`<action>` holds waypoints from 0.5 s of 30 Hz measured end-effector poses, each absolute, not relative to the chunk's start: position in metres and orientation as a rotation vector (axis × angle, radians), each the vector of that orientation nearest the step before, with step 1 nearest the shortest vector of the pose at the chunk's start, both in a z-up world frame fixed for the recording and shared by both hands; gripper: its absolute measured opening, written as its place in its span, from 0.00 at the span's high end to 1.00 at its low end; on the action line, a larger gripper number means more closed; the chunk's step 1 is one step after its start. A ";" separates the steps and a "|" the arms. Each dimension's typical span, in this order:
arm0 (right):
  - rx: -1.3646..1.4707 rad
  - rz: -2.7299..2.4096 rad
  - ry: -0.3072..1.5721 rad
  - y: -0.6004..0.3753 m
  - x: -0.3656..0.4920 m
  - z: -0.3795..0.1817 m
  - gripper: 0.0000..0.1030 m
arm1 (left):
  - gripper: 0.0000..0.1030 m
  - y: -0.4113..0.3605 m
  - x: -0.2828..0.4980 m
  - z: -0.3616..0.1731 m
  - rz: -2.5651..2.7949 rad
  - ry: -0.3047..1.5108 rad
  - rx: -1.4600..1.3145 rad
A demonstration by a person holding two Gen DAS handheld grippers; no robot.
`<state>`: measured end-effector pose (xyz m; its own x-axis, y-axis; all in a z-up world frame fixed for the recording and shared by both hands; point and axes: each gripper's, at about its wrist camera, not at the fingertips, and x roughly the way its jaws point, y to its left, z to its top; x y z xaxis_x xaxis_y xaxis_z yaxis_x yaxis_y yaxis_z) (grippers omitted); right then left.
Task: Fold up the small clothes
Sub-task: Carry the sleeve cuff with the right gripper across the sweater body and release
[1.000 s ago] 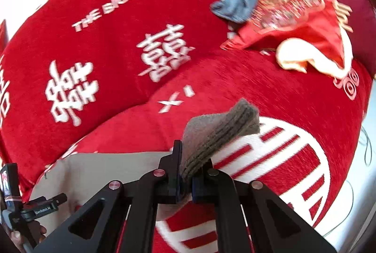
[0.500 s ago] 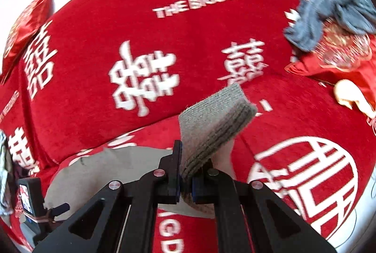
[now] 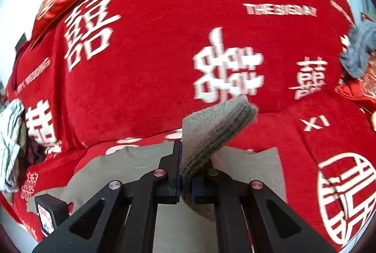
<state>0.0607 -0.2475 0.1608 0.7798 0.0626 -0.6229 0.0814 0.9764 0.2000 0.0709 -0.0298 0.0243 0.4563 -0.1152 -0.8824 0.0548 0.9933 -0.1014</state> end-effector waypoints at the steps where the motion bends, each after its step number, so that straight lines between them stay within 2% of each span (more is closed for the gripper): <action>1: 0.216 -0.001 0.683 -0.236 0.064 0.160 0.94 | 0.00 -0.023 0.071 0.023 -0.100 1.095 -0.072; 15: 0.088 0.204 0.798 -0.085 0.079 0.122 0.94 | 0.00 0.088 0.050 0.008 0.021 1.095 -0.238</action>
